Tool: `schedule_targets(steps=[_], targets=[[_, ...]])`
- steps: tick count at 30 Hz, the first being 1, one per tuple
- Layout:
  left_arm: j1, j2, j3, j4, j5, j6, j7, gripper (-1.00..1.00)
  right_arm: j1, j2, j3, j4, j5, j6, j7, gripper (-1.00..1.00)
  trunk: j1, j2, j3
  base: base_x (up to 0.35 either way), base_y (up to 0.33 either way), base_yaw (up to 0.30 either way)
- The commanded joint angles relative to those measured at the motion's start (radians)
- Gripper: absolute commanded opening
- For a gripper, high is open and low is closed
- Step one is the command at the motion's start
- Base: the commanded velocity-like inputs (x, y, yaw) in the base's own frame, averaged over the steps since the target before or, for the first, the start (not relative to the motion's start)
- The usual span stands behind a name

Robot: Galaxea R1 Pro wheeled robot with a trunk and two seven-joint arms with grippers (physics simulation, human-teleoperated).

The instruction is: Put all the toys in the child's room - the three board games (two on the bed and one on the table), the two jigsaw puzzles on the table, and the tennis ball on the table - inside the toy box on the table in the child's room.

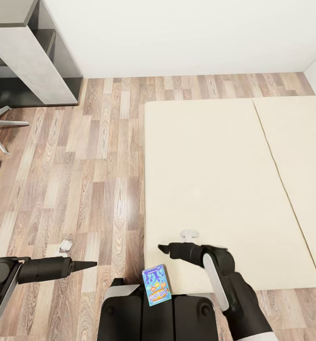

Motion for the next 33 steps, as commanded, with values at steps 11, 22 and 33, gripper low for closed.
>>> schedule_targets(steps=[11, 22, 33], targets=[[0.0, -0.001, -0.001, 0.002, -0.001, 0.011, -0.004, 1.0, 0.047, 0.008, -0.002, -0.133, -0.002, 0.074, -0.031, 1.0, 0.0, -0.001, -0.001, 0.0, 0.0, 0.0], [0.0, -0.001, -0.001, 0.004, -0.001, 0.011, -0.004, 1.0, 0.049, 0.009, -0.008, -0.128, -0.003, 0.065, -0.032, 1.0, 0.0, -0.001, -0.001, 0.0, 0.0, 0.0], [0.0, -0.001, -0.001, 0.005, -0.001, 0.011, -0.004, 1.0, 0.049, 0.011, -0.011, -0.125, -0.003, 0.061, -0.035, 1.0, 0.0, -0.001, 0.011, 0.0, 0.0, 0.0]])
